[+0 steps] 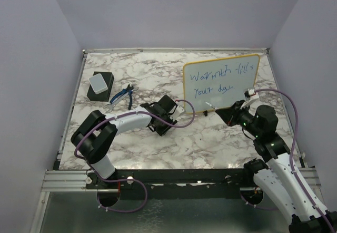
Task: Write a sentence on the whiteboard
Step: Close the whiteboard marker at the center of the board.
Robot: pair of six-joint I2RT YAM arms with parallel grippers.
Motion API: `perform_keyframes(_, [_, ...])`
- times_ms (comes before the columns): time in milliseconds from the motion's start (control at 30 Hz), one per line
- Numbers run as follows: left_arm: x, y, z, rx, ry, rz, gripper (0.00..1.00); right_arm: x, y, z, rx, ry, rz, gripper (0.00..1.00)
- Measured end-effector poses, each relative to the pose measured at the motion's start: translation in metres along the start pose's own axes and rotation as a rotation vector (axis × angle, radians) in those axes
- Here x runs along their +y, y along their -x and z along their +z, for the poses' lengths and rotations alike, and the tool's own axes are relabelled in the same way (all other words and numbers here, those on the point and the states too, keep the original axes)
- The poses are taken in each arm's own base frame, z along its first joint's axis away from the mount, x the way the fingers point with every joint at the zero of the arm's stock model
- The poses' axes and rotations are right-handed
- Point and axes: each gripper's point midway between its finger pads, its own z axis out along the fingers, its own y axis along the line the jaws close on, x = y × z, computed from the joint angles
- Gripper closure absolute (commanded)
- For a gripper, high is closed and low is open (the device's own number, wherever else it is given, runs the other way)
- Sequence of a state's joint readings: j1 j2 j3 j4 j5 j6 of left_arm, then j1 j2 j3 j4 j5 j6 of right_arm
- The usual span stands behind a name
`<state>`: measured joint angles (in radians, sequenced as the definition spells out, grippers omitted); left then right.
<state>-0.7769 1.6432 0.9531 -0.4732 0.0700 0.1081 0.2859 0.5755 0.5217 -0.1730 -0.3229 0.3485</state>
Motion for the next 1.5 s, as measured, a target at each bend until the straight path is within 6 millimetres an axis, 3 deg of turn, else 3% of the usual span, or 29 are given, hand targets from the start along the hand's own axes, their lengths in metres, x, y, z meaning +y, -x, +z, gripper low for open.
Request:
perform_keyframes(167, [-0.002,-0.001,0.001,0.007,0.000,0.012,0.71,0.000,0.000,0.000,0.000,0.000,0.000,0.99])
perform_keyframes(400, [-0.003,0.001,0.003,0.011,0.010,0.028,1.00,0.000,0.000,0.000,0.000,0.000,0.000,0.99])
perform_keyframes(733, [-0.011,0.001,-0.004,-0.030,0.021,0.066,1.00,-0.005,-0.007,0.004,0.030,-0.017,0.013,0.99])
perform_keyframes(833, [-0.013,0.005,-0.022,-0.099,0.025,0.072,1.00,-0.008,-0.015,0.006,0.067,-0.029,0.026,0.99])
perform_keyframes(933, [-0.015,0.022,-0.048,-0.222,0.030,0.086,1.00,-0.007,-0.024,0.008,0.121,-0.017,0.041,0.99])
perform_keyframes(1067, [-0.024,0.045,-0.086,-0.413,0.008,0.116,1.00,0.015,-0.025,0.008,0.186,0.096,0.055,0.99])
perform_keyframes(1167, [-0.038,0.052,-0.105,-0.502,-0.037,0.149,1.00,0.040,-0.025,0.007,0.259,0.233,0.075,0.99])
perform_keyframes(1233, [-0.048,0.054,-0.113,-0.537,-0.066,0.173,1.00,0.055,-0.026,0.002,0.307,0.318,0.091,0.99])
perform_keyframes(1500, [-0.091,0.045,-0.126,-0.588,-0.166,0.284,1.00,0.084,-0.039,-0.019,0.461,0.496,0.180,0.99])
